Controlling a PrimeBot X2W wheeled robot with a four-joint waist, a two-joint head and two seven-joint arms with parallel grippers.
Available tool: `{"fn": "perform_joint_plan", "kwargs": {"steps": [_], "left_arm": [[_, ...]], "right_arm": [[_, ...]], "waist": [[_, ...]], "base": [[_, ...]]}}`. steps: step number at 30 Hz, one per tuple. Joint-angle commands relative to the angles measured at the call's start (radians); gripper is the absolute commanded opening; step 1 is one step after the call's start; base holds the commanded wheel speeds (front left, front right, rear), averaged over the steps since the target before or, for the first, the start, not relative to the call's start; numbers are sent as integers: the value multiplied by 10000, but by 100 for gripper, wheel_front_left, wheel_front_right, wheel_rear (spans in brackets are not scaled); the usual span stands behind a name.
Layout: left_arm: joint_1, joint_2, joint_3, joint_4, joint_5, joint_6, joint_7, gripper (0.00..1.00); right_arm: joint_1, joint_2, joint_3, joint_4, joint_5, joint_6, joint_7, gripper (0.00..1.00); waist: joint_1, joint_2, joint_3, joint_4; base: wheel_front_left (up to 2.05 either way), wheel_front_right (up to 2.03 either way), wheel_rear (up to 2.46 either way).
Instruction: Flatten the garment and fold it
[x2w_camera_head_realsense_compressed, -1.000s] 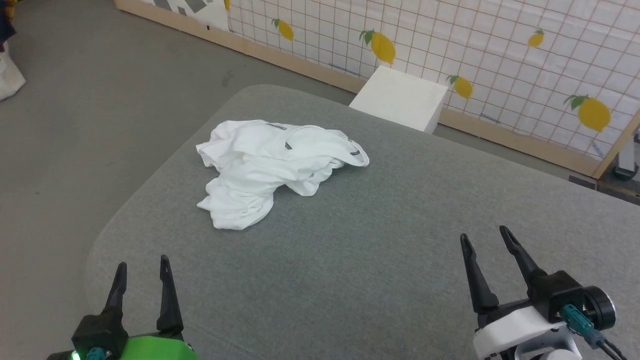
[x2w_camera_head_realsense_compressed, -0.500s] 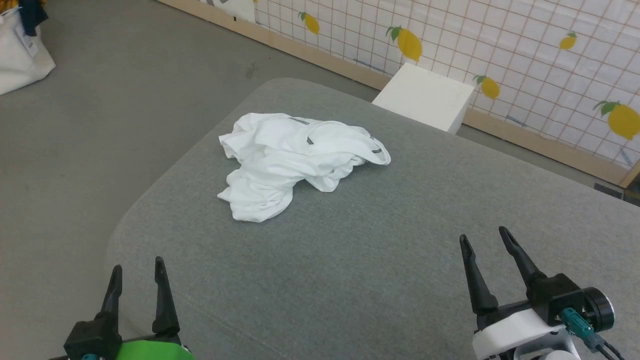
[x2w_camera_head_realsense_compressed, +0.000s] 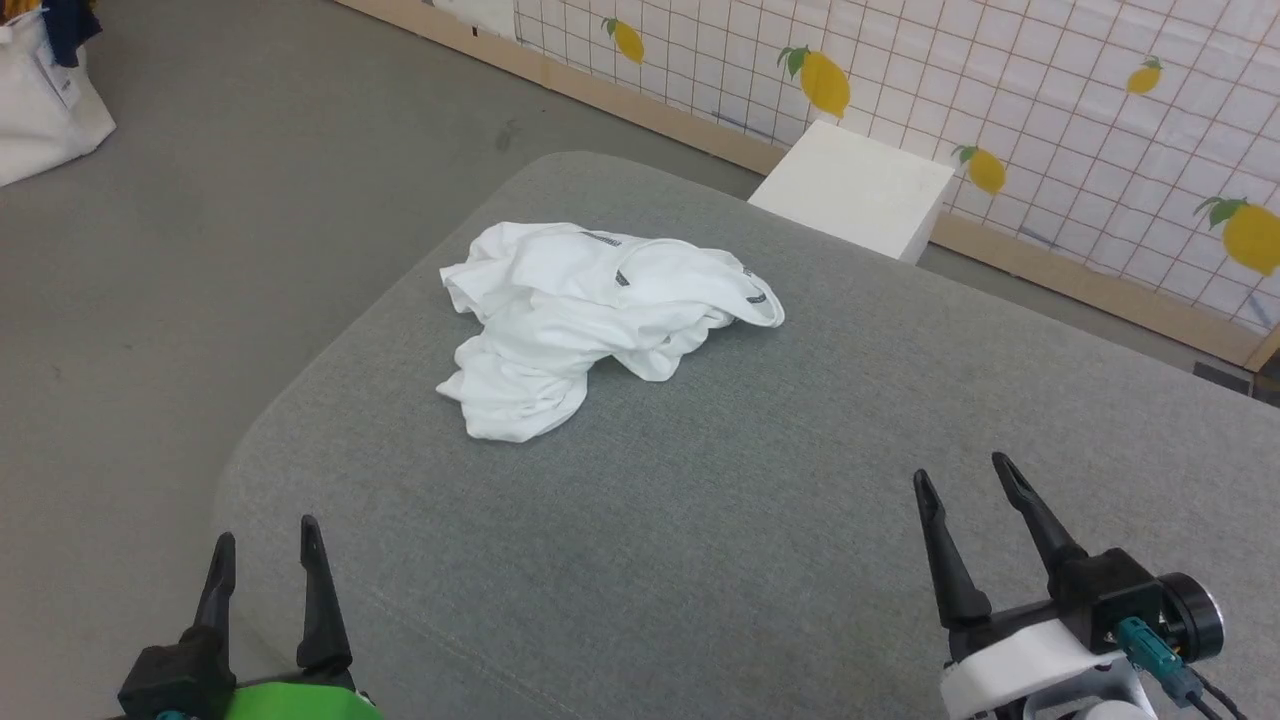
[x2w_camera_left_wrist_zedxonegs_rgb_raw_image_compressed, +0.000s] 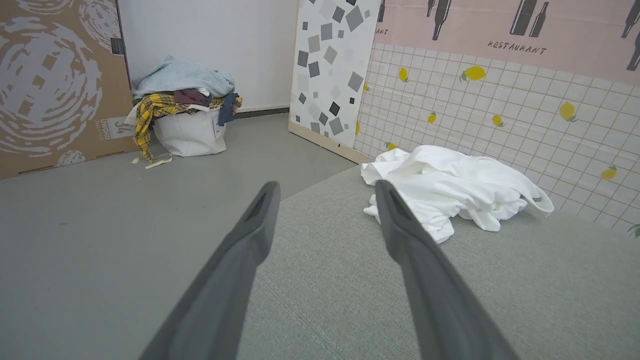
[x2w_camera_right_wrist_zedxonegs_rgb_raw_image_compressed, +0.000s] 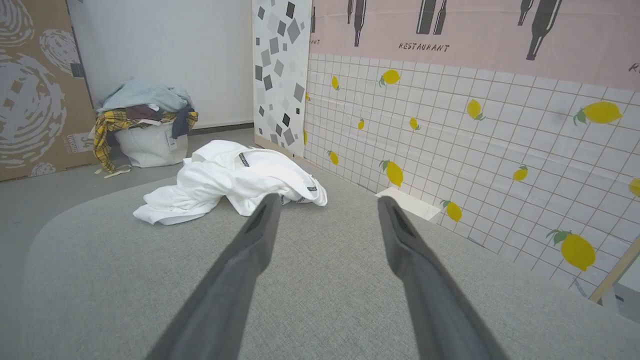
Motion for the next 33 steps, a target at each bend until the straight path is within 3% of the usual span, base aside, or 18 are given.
{"fn": "perform_joint_plan", "kwargs": {"steps": [1,3,7,17,23,33], "left_arm": [[-39,-55,36,-51,-638,108,-90,100],[-227,-55,55,-174,-1268,185,-90,100],[-867,47,-196,-216,-1567,-177,-80,100],[-4714,1811,-916,-221,-1818,-1223,2185,100],[-7265,2947,-1195,847,-2364,-1439,3310,100],[-9933,4590,-2765,3366,-3945,-1506,4934,100]], "right_arm": [[-122,7,-54,20,-49,-17,-59,100],[-141,7,-106,1,-56,-17,-59,100],[-168,7,-183,-196,39,-17,-59,100],[-830,7,100,-1480,-438,-17,435,100],[-1357,7,595,-2764,-1001,-17,1258,100],[-1906,7,1287,-4210,-1702,-17,2237,100]], "waist": [[0,0,34,-32],[0,0,74,-30],[0,0,231,30],[0,0,1578,-52],[0,0,2784,-341],[0,0,4704,-1092]], "base": [[0,0,0],[0,0,0],[0,0,0],[0,0,0],[0,0,0],[0,0,0]]}}
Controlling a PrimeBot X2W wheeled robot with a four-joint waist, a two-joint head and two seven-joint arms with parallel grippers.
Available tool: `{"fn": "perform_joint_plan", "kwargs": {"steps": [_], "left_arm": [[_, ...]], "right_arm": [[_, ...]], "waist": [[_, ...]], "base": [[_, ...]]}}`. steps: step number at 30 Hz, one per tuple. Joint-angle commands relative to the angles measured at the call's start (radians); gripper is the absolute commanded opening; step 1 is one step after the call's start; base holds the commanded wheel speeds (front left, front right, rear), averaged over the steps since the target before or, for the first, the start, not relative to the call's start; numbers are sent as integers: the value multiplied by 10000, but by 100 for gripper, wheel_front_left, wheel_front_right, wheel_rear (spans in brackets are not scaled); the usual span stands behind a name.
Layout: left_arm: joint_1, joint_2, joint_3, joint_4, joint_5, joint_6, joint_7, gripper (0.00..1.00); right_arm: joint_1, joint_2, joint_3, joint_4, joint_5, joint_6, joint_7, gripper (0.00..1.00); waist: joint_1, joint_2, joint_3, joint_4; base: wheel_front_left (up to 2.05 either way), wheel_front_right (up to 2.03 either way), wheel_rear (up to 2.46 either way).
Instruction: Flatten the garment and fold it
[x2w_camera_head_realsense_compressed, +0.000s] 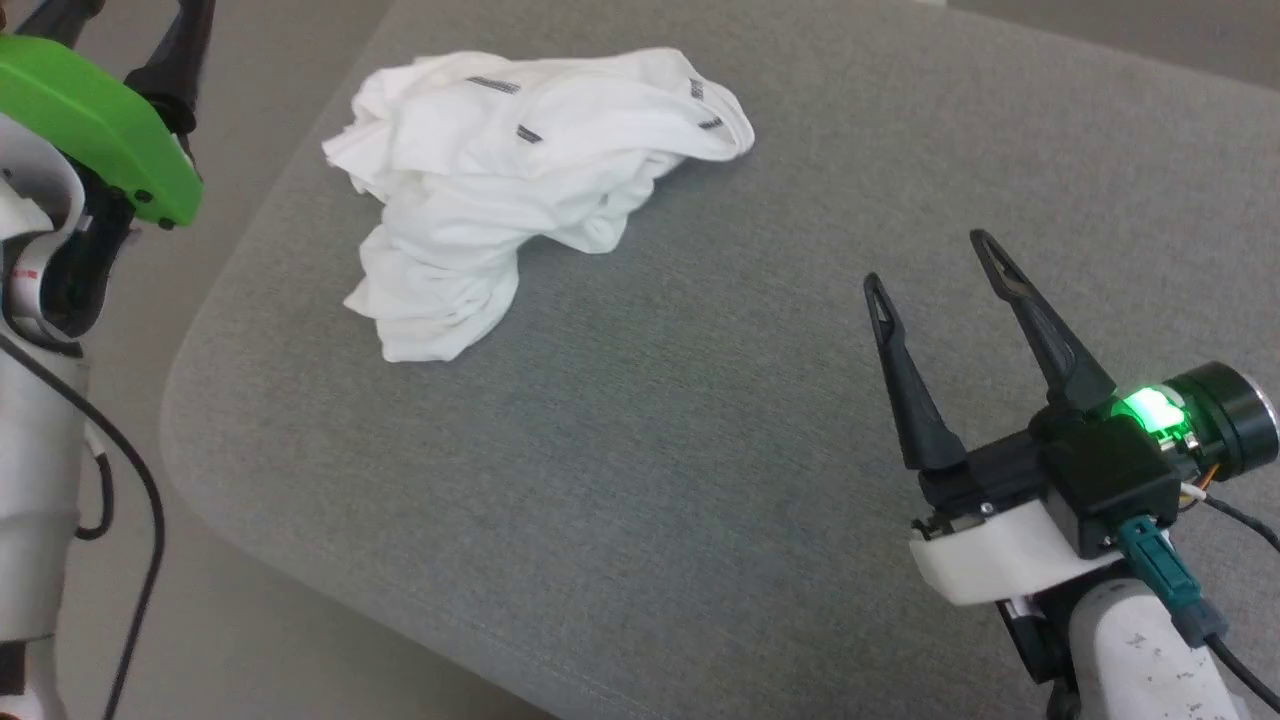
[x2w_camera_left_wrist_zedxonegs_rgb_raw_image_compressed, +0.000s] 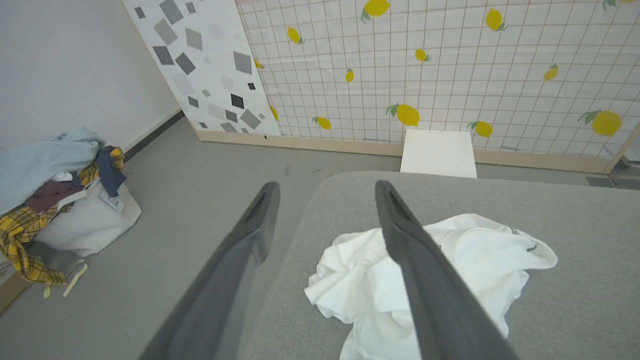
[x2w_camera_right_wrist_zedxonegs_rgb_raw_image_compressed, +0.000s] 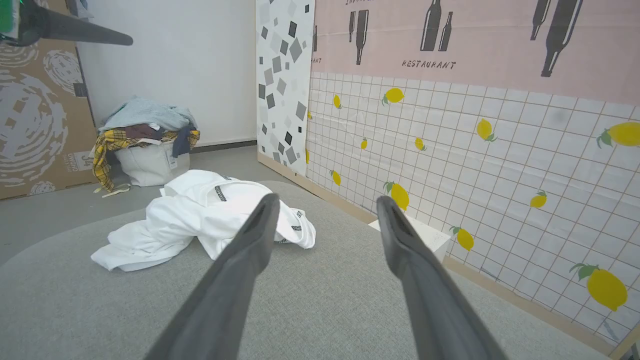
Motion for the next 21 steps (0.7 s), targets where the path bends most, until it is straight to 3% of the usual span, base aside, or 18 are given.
{"fn": "perform_joint_plan", "kwargs": {"steps": [1,7,15,21], "left_arm": [[-217,191,-235,243,-196,-35,125,100],[-594,815,-1667,789,-938,-37,496,100],[-861,928,-2526,1666,-2284,-37,1101,100],[-995,1490,-3491,2189,-2347,-38,1871,100]], "right_arm": [[-242,-6,82,-132,-129,-17,77,100],[-507,-6,86,-457,-370,-17,287,100],[-830,-6,21,-639,-414,-17,216,100],[-1017,-6,-34,-653,-312,-17,83,100]], "waist": [[-3,0,1037,-620],[-3,0,1846,-962],[-3,0,2810,-1420],[-3,0,3206,-1735]], "base": [[0,0,0],[0,0,0],[0,0,0],[0,0,0]]}}
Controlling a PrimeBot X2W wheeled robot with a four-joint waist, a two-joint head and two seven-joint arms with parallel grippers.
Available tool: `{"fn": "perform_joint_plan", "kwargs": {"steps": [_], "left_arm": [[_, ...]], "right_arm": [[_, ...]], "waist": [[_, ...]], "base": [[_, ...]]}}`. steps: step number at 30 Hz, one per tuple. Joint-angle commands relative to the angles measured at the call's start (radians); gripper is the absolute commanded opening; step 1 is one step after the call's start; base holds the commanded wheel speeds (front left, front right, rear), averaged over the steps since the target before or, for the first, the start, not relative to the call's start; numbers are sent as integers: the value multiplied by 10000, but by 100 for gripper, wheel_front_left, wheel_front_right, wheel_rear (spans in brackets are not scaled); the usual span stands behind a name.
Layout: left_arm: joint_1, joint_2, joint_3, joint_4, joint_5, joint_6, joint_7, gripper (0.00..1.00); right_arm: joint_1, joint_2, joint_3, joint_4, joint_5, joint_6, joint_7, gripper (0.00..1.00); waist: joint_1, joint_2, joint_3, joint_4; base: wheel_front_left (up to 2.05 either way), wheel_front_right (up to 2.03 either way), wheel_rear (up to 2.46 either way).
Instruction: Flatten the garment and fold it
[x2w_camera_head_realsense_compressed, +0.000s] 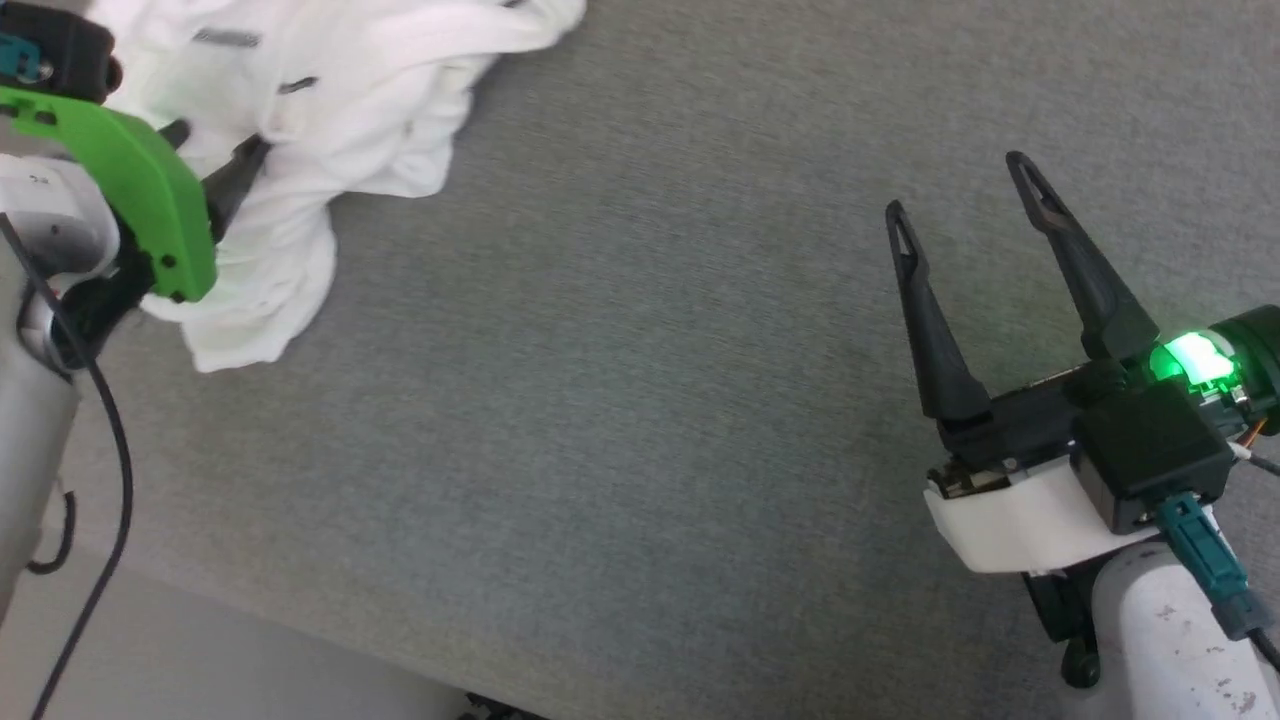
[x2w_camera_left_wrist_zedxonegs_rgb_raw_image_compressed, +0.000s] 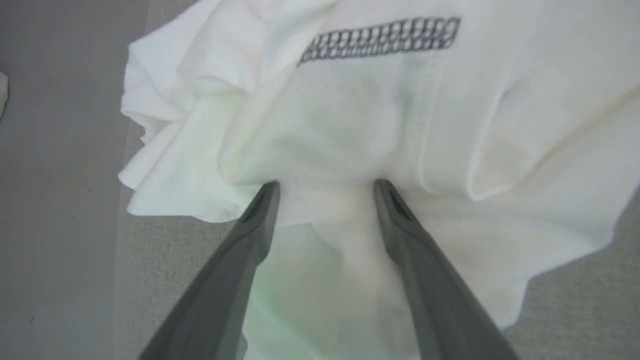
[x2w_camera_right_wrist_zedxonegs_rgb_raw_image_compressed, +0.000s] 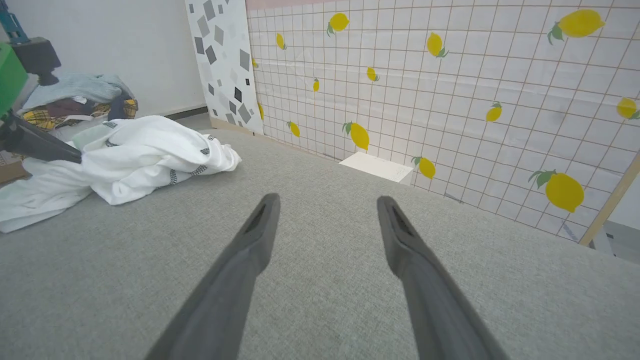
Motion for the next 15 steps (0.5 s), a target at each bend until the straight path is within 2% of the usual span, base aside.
{"fn": "perform_joint_plan", "kwargs": {"steps": [1,5,6,7,10,15], "left_arm": [[-211,129,-131,116,1,-22,51,100],[-196,225,-557,444,-41,-22,151,100],[-194,232,-614,516,-105,-22,131,44],[-204,241,-644,533,-139,-22,32,0],[-265,380,-753,550,-160,-22,-413,0],[-430,435,-93,900,-421,115,-1641,0]], "right_arm": [[-244,-6,-24,-50,18,-17,-86,100],[-315,-6,-81,-21,62,-17,-165,100],[-319,-6,-106,3,87,-17,-192,100],[-318,-6,-125,30,116,-17,-215,100],[-317,-6,-217,138,208,-17,-337,100],[-256,-6,-355,417,545,-17,-629,100]], "waist": [[-1,0,403,-420],[-1,0,452,-571],[-1,0,417,-605],[-1,0,370,-629],[-1,0,118,-691],[-1,0,-610,-808]], "base": [[0,0,0],[0,0,0],[0,0,0],[0,0,0],[0,0,0],[0,0,0]]}}
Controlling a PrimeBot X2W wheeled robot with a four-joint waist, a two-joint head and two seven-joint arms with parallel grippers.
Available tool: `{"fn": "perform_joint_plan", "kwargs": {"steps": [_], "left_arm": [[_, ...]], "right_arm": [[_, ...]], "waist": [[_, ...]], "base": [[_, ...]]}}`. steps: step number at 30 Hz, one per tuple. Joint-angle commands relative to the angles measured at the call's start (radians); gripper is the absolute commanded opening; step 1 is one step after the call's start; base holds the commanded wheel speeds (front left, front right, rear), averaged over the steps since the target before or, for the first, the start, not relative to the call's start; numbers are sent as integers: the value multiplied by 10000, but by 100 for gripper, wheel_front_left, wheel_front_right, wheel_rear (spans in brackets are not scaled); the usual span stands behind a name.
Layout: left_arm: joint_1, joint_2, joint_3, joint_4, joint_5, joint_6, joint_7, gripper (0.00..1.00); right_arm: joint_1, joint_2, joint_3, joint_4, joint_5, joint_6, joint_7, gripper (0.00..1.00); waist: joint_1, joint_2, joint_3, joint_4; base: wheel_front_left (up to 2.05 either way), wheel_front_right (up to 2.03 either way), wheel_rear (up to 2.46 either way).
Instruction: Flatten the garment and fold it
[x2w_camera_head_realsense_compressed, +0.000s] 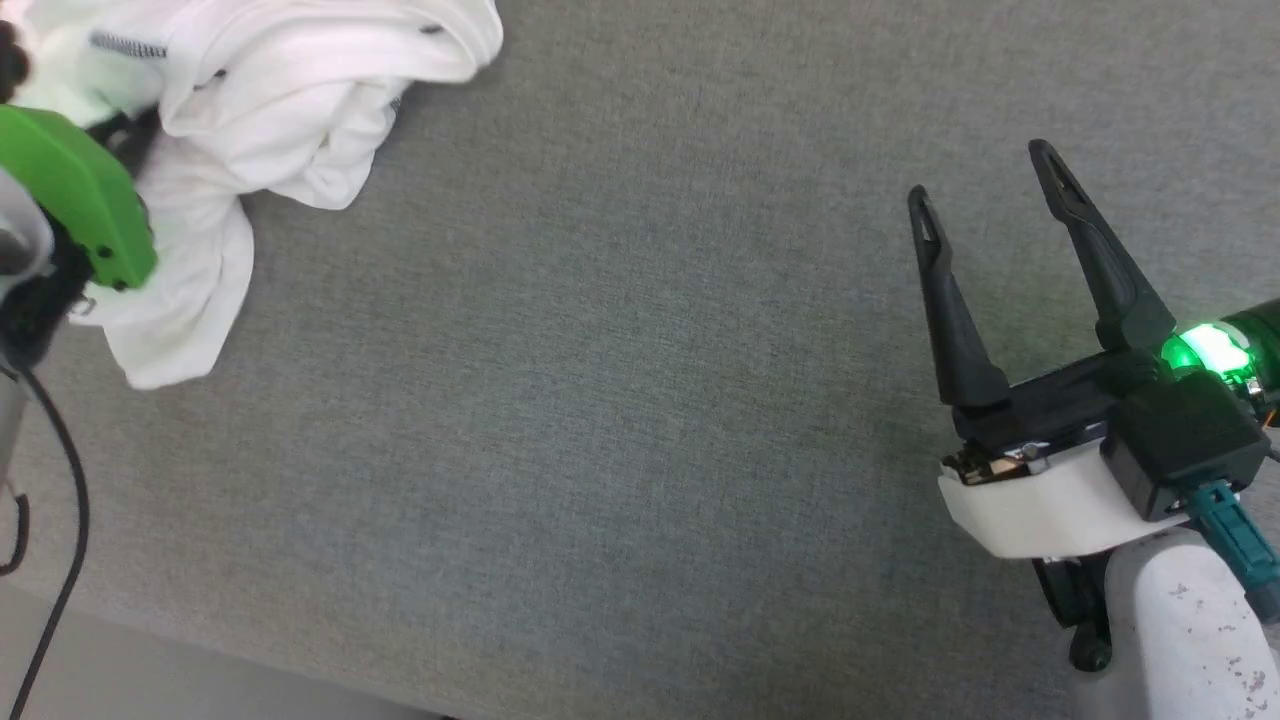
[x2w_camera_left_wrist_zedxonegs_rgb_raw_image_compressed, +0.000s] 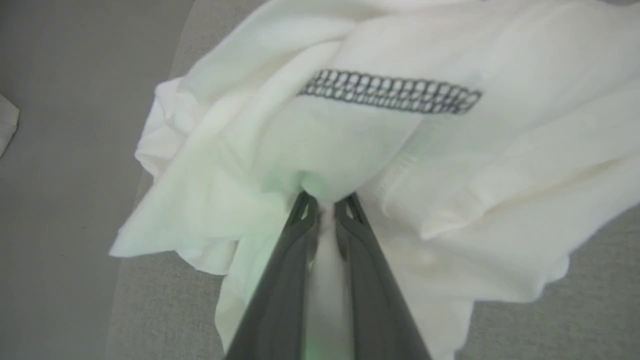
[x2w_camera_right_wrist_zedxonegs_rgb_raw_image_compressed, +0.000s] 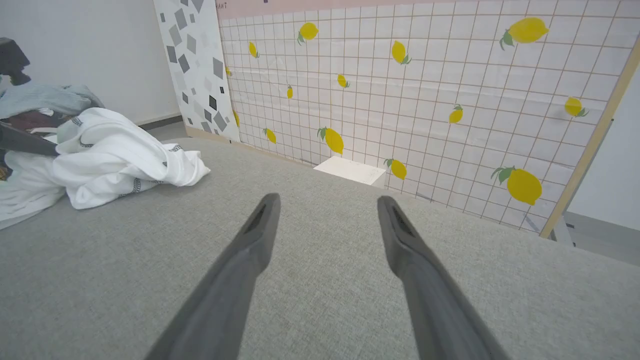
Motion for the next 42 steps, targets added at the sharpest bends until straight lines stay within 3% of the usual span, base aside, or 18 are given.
{"fn": "perform_joint_plan", "kwargs": {"steps": [1,5,14,23,30,33,42], "left_arm": [[-235,38,226,60,-173,139,-327,0],[-278,154,682,133,-453,250,-833,0],[-184,772,1389,-481,-986,559,-910,0],[-696,713,1839,-2321,-1395,1535,-395,0],[-1581,-6,1902,-3947,-1642,2513,116,0],[-1975,-353,1721,-4405,-1707,2673,410,0],[-2814,-2341,1133,-5260,-2050,3352,540,0]], "right_arm": [[-70,-4,-68,83,138,-17,-148,100],[157,-4,-332,363,462,-17,-430,100],[1046,-4,-1075,974,1281,-17,-1035,100],[2033,-4,-1805,1254,1777,-17,-1302,100],[2372,-4,-2329,1328,1945,-17,-1355,100],[2446,-4,-2489,1375,1976,-17,-1375,100],[2475,-4,-2789,1417,2023,-17,-1434,100]], "waist": [[-1,0,-655,-100],[-1,0,-1542,-240],[-1,0,-3683,-792],[-1,0,-5201,-1263],[-1,0,-5828,-1608],[-1,0,-5996,-1725],[-1,0,-6211,-2106]], "base": [[0,0,0],[0,0,0],[0,0,0],[0,0,0],[0,0,0],[0,0,0],[0,0,0]]}}
